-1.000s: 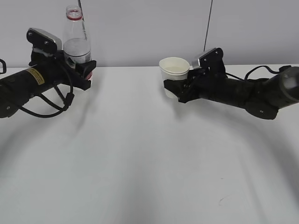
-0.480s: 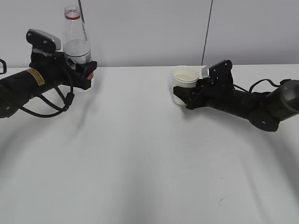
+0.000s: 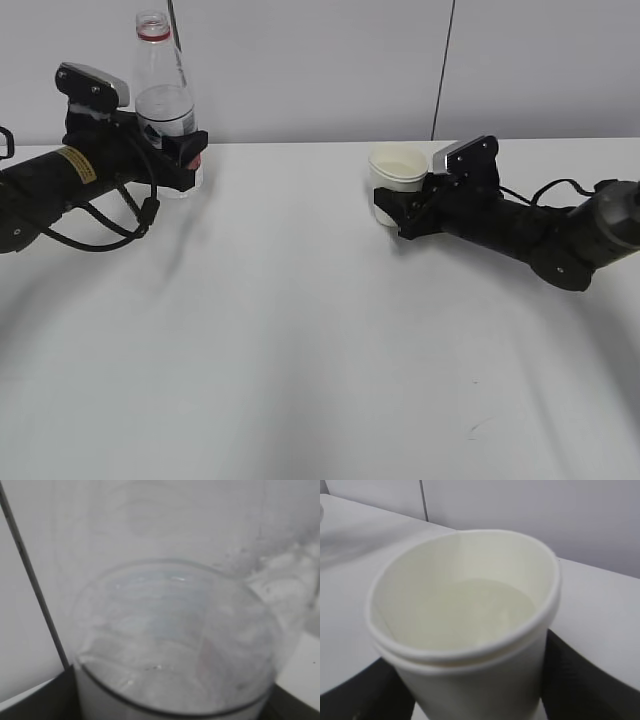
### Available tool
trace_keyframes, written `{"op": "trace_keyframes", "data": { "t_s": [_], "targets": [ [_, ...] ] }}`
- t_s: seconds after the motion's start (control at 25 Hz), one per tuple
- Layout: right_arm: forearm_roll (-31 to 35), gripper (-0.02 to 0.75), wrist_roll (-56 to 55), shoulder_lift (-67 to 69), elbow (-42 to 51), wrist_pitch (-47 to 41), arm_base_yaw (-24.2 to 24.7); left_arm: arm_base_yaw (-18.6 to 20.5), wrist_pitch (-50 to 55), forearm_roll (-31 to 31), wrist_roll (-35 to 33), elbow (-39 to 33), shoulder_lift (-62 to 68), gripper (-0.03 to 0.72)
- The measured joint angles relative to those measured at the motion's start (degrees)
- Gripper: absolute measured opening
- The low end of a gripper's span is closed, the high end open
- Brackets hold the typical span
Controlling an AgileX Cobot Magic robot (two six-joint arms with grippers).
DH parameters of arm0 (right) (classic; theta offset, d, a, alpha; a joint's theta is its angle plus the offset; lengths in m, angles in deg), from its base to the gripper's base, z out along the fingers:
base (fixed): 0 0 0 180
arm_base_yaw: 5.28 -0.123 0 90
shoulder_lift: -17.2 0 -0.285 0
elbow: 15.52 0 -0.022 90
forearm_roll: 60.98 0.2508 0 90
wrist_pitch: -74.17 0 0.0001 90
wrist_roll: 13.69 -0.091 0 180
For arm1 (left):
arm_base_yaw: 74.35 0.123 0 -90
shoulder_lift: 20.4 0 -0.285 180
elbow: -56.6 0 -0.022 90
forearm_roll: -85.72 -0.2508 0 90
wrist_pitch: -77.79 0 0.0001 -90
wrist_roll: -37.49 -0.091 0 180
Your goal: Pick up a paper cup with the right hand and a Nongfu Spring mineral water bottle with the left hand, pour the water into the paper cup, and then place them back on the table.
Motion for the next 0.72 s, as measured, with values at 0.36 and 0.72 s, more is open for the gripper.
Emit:
{"op": "trace_keyframes", "data": {
  "t_s": [0.36,0.72],
  "targets": [
    [0.3,0.510,0.4,1.1,0.0,1.6,0.0,0.0,0.4,-0.3,0.0,0.0,0.0,0.418],
    [3.3,0.662,0.4,1.2,0.0,1.5,0.0,0.0,0.8,-0.7,0.0,0.0,0.0,0.418]
  ]
}}
